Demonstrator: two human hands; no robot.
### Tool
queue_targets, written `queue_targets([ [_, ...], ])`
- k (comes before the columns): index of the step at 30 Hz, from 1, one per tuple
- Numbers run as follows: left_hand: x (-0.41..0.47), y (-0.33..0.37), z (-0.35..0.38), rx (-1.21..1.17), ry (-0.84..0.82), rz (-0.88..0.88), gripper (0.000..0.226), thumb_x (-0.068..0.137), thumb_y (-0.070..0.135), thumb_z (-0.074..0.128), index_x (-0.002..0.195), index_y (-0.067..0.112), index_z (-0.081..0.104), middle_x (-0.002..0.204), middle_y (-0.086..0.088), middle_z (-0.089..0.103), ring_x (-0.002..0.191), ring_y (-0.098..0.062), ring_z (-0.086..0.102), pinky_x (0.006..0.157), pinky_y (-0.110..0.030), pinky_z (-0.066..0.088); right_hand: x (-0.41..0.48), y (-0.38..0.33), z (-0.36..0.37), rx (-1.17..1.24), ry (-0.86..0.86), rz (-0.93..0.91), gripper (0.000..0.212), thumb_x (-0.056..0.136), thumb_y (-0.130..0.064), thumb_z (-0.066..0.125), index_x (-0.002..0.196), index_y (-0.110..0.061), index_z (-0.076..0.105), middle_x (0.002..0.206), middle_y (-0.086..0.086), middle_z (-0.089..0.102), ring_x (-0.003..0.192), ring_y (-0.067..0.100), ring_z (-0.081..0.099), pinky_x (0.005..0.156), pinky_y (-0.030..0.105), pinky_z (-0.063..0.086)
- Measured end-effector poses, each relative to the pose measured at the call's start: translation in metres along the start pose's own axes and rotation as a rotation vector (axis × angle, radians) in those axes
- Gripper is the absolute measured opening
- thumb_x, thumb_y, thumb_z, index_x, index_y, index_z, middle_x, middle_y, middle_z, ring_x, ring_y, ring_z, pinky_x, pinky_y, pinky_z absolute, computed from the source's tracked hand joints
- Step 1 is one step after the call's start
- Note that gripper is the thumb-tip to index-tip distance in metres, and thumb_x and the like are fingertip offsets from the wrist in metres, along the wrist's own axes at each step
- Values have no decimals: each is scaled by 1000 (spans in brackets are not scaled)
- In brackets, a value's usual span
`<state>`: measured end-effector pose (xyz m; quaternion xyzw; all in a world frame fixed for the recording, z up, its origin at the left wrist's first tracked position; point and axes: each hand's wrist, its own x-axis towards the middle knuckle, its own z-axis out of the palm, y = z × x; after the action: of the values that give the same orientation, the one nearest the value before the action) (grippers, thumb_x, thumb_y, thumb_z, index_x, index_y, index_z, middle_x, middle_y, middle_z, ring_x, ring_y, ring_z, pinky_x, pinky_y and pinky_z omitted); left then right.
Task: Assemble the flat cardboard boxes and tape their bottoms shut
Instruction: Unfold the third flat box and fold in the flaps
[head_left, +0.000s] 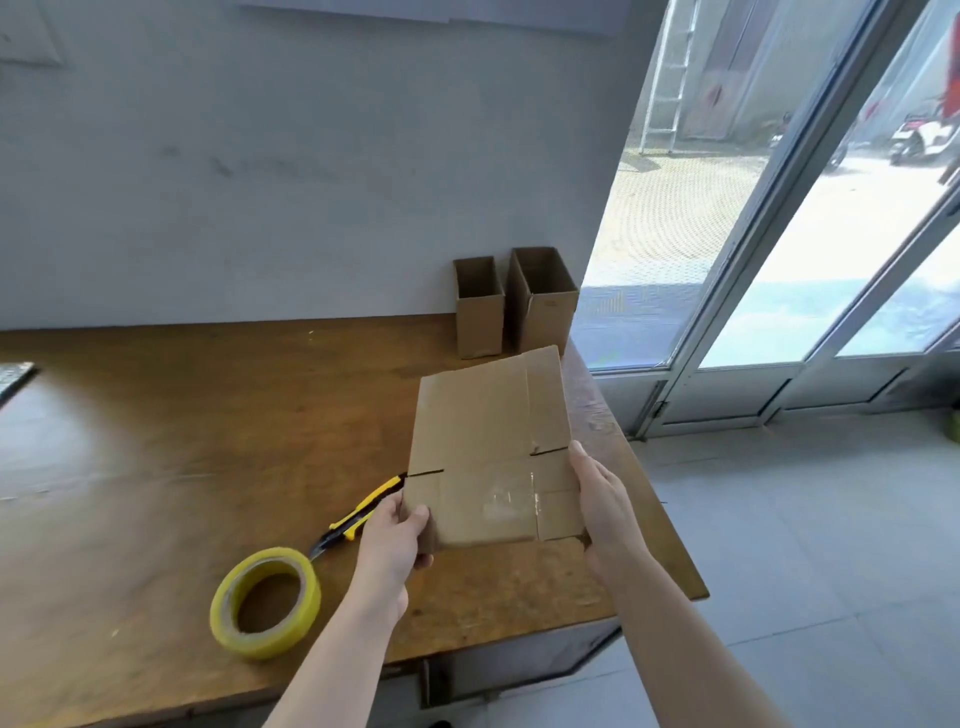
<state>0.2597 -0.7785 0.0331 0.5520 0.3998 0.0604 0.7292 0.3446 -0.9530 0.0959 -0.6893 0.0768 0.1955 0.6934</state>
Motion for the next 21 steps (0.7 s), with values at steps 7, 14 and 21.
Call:
queue_targets([
  [7, 47, 8, 38, -50, -185, -166, 24, 102, 12, 48, 124, 11, 56, 94, -9, 61, 66, -21, 50, 50, -29, 41, 48, -27, -8, 165, -114, 10, 32, 98, -46, 50, 83, -43, 78, 108, 2, 74, 100, 26, 69, 89, 48, 53],
  [14, 64, 8, 49, 117, -276, -301, 22, 103, 21, 49, 122, 15, 56, 82, -14, 59, 60, -22, 52, 51, -28, 42, 85, -33, -1, -126, -87, -70, 37, 97, -43, 52, 94, -13, 74, 90, 4, 74, 81, 23, 69, 68, 42, 56],
  [21, 71, 12, 62, 560, -192, -217, 39, 98, 35, 54, 133, 18, 57, 113, -8, 64, 97, -24, 61, 76, -32, 52, 110, -38, 6, -710, -46, -340, 36, 89, -27, 54, 73, 6, 57, 63, 19, 59, 52, 19, 52, 51, 43, 53],
])
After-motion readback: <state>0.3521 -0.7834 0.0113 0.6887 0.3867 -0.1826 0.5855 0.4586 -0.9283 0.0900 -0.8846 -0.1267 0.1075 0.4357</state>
